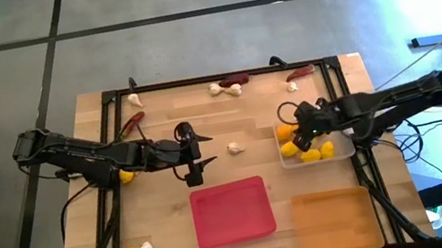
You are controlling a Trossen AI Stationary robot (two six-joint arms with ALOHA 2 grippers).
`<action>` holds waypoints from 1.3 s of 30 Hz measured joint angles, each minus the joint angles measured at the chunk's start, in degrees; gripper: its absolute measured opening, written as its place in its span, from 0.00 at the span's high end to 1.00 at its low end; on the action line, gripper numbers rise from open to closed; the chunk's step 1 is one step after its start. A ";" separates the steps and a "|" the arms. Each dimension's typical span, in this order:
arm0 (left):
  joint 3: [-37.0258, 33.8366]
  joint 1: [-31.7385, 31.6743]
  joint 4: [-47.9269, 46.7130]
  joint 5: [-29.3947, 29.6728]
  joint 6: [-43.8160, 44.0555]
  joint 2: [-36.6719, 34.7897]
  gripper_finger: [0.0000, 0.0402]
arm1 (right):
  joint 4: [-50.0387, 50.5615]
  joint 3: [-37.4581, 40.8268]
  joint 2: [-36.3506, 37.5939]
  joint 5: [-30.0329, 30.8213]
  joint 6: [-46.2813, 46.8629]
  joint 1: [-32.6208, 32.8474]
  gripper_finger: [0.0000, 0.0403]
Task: Sort produce into baskets
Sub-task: Put the yellow lemon into the transparent bin
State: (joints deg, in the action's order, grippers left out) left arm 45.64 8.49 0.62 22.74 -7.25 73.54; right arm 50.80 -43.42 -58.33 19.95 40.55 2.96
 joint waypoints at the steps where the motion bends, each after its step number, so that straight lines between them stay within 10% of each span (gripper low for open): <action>1: -0.01 0.00 0.00 0.00 -0.01 0.00 0.35 | -0.17 0.00 -1.48 0.06 0.03 0.00 0.62; 22: -0.03 0.00 -0.22 0.00 0.02 0.02 0.35 | -2.92 0.00 -19.59 0.00 -0.50 0.00 0.61; 39: -0.05 0.00 -7.05 0.00 3.73 -0.93 0.35 | -2.09 -3.83 -18.68 -0.44 -2.24 0.07 0.21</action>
State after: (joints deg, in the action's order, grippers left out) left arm 45.59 8.49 -6.43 22.74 -3.52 72.61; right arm 48.70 -47.25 -77.01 19.50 38.31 3.03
